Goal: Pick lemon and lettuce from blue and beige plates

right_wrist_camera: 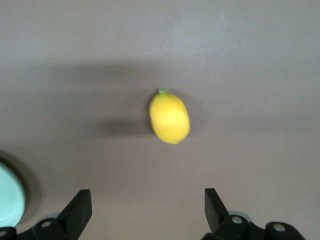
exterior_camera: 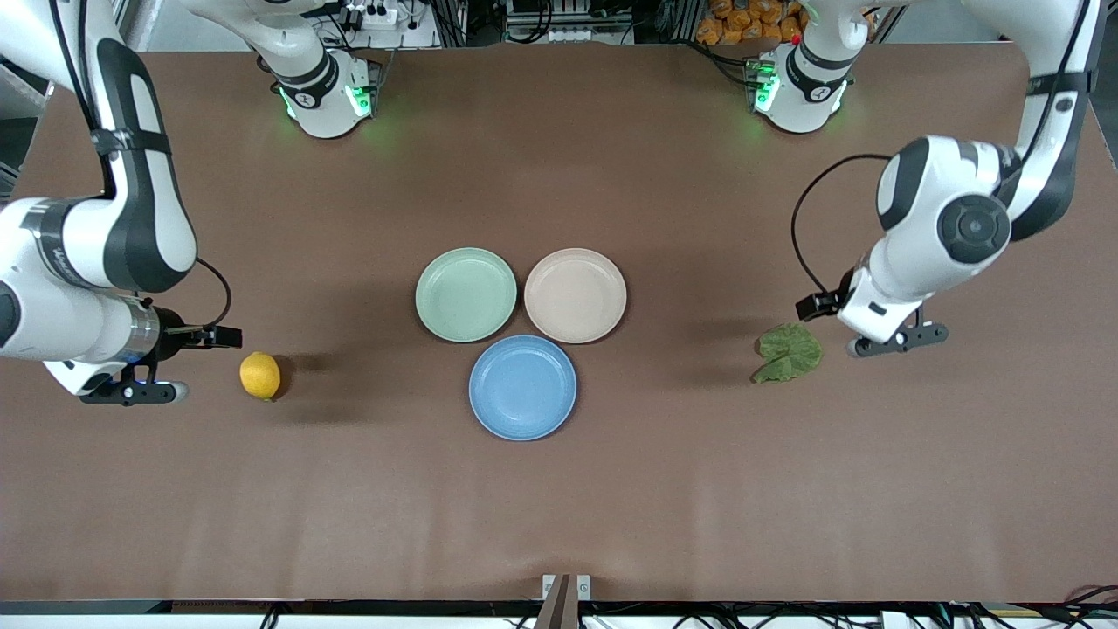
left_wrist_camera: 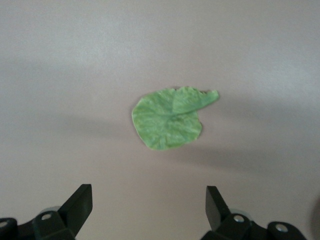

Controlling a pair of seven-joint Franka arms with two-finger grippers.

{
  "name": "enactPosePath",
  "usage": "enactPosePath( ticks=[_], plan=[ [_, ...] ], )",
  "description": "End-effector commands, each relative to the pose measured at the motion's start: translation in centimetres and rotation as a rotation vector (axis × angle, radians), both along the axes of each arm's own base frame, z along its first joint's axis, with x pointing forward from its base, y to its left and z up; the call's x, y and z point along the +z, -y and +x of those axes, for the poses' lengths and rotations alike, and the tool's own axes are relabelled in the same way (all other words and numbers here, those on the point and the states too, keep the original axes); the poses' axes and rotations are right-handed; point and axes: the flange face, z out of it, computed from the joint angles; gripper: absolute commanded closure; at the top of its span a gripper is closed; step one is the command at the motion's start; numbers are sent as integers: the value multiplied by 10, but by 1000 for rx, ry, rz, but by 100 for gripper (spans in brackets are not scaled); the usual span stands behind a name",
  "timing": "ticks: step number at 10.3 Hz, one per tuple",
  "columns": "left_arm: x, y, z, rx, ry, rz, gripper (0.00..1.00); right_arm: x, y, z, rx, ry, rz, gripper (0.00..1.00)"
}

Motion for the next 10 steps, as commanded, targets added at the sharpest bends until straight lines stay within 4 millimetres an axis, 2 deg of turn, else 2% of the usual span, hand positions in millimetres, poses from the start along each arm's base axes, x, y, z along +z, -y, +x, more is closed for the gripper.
enactPosePath(
  ticks=[1, 2, 3, 4, 6, 8, 10],
  plan=[
    [18, 8, -32, -1, -6, 7, 0, 66, -15, -20, 8, 55, 28, 0],
    [25, 8, -41, -4, 2, 13, 0, 83, -17, -31, -10, 36, 41, 0],
    [37, 7, -40, 2, 24, 7, 0, 102, -17, -41, -19, 28, 43, 0],
    [59, 4, -34, -6, 70, -1, 0, 119, -15, -53, -17, 19, 41, 0],
    [116, 1, -12, 9, 181, -23, 0, 153, -8, -74, -21, 20, 43, 0],
    [162, 2, -8, -57, 157, -4, 0, 189, 6, -86, -34, 74, 24, 0],
    [200, 0, -16, -176, 110, -6, 0, 217, 9, -94, -41, 85, 17, 0]
  ],
)
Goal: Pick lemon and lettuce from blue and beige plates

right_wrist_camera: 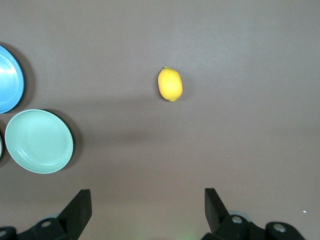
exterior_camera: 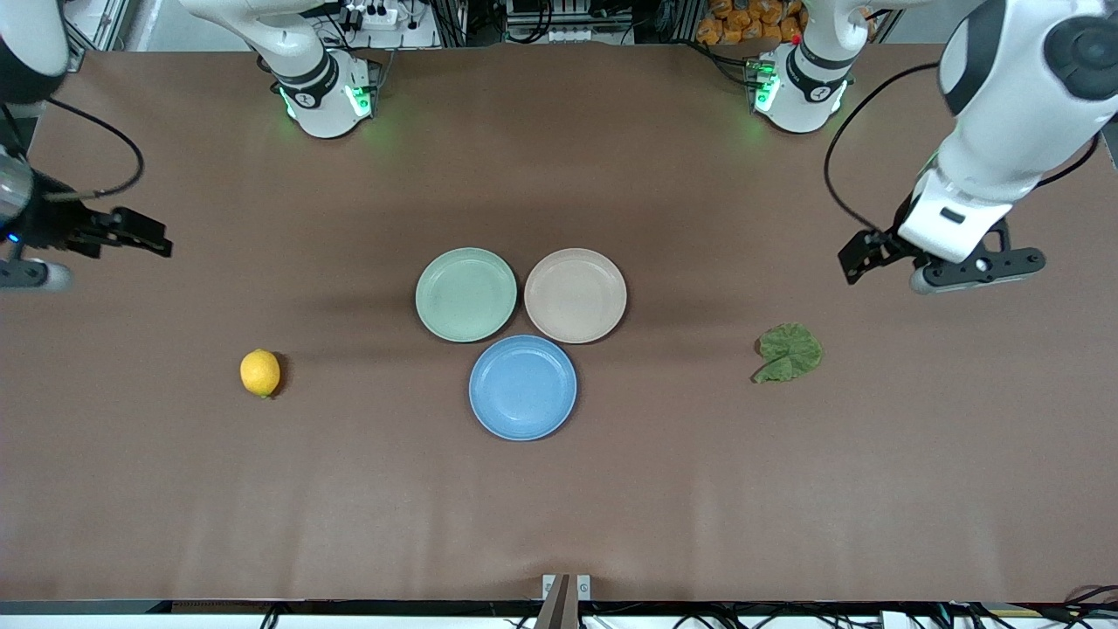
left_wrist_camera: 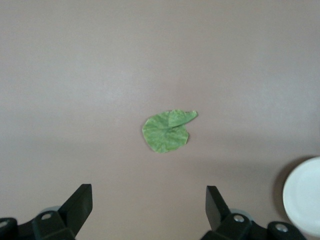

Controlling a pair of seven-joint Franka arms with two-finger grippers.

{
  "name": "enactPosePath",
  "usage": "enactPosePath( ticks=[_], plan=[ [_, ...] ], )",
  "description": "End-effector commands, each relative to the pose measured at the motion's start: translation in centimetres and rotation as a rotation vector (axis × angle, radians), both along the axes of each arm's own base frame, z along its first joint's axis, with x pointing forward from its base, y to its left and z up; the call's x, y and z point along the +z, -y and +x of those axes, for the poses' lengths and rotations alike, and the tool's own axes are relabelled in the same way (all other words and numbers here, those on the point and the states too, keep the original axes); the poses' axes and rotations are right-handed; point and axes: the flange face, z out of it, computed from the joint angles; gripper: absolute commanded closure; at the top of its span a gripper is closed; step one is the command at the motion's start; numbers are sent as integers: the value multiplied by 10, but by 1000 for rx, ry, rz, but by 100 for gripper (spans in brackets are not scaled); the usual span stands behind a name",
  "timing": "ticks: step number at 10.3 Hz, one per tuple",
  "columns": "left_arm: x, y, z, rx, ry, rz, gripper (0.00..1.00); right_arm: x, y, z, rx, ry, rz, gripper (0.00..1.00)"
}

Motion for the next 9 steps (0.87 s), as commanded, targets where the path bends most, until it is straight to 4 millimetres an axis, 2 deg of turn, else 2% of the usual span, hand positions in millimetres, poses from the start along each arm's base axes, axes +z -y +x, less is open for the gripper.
enactPosePath(
  ticks=[1, 2, 4, 7, 9],
  plan=[
    [42, 1, -7, -81, -46, -6, 0, 30, 5, -11, -22, 12, -14, 0],
    [58, 1, -10, -113, -59, -10, 0, 40, 12, -13, -29, 27, -12, 0],
    [81, 4, -17, -115, -75, -54, 0, 40, 19, -12, -43, 37, -10, 0],
    [88, 4, -20, -116, -85, -59, 0, 45, 19, -5, -46, 55, -20, 0],
    [89, 4, -20, -116, -85, -59, 0, 38, 18, 0, -45, 46, -24, 0]
  ],
)
